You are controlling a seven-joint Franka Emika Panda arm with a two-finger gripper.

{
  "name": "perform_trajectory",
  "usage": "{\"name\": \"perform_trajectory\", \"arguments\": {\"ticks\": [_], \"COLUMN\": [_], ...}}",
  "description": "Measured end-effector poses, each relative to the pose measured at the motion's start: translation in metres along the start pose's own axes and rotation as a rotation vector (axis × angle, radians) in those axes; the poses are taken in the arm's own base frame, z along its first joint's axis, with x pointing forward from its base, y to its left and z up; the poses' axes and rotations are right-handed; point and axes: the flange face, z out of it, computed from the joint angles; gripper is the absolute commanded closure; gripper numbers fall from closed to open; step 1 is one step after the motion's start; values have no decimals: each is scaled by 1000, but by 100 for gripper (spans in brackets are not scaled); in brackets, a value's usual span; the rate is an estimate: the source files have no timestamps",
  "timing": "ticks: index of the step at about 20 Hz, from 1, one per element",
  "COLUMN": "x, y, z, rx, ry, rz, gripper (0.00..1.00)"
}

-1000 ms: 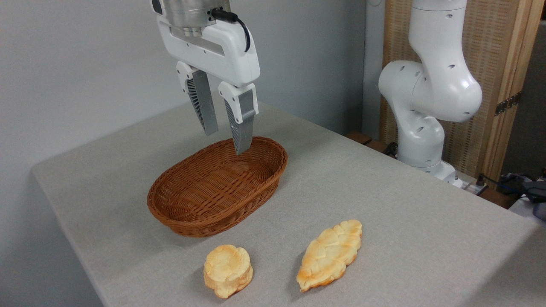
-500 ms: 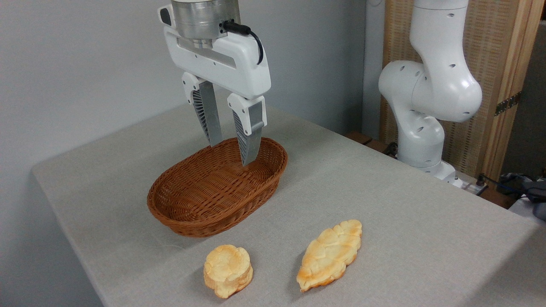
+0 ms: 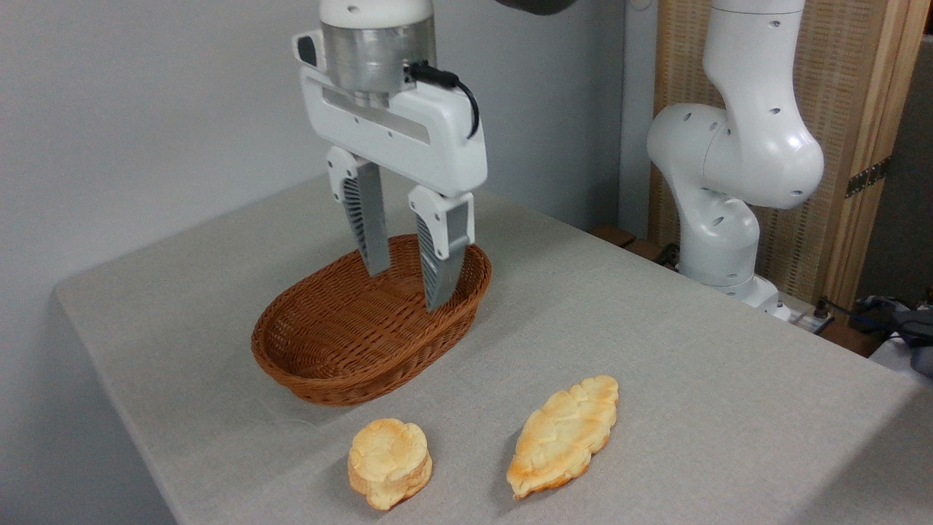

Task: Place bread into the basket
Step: 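Move the open gripper over the elongated golden bread loaf, then lower the gripper around the elongated loaf and close on it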

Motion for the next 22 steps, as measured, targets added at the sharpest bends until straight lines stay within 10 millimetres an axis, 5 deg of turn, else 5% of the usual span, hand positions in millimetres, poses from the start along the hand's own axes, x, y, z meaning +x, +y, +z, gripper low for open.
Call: {"name": "perform_trajectory", "arguments": {"ticks": [10, 17, 22], "x": [-89, -135, -147], "y": [-29, -60, -60], "z": [39, 85, 105], "rx": [70, 120, 100], "ry": [-141, -141, -165], "rz": [85, 40, 37], "gripper": [0, 0, 0]}}
